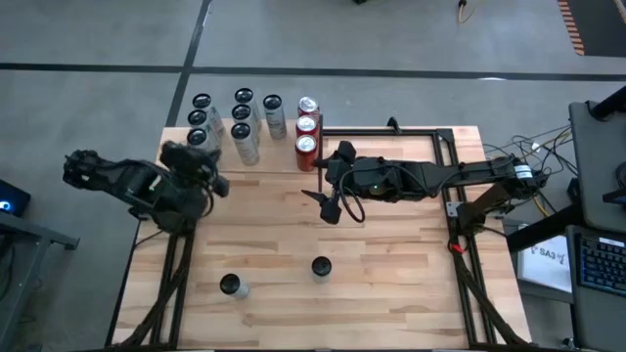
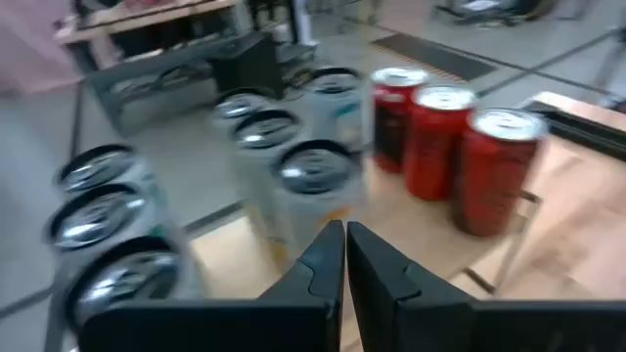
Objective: Place canned beverage on shelf
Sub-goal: Put the white pink soda can on the shelf aligned with the other white pink soda cans
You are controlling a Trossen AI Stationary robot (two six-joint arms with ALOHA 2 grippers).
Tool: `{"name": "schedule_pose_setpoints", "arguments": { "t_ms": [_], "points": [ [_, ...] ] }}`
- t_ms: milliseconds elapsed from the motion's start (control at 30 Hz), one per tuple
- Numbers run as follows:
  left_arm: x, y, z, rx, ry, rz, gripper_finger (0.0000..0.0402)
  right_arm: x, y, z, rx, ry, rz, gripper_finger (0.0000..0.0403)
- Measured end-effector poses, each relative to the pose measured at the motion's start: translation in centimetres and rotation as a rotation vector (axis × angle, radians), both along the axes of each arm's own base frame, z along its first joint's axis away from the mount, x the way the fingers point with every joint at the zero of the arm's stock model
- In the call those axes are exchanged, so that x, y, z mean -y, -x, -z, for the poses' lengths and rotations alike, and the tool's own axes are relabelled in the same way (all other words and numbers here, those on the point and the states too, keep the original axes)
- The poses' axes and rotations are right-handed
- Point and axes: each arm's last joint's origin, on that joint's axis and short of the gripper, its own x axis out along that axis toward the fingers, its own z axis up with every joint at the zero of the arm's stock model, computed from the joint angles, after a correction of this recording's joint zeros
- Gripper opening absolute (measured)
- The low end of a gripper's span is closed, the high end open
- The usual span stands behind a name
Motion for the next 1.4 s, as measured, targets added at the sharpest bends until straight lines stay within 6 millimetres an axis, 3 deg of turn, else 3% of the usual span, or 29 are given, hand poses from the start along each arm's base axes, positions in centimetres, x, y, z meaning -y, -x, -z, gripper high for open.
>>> {"name": "schedule_pose_setpoints", "arguments": {
  "t_ms": [533, 1400],
  "points": [
    [-3.6, -0.3, 0.4, -0.099, 0.094, -0.204, 0.0, -0.2, 0.0, 0.0, -0.006, -0.015, -0.058, 0.0324],
    [-4.1, -1.2, 1.8, -0.241, 0.112, -0.253, 0.0, -0.2, 0.0, 0.1, -0.019, -0.011, -0.059, 0.0324]
  ]
}}
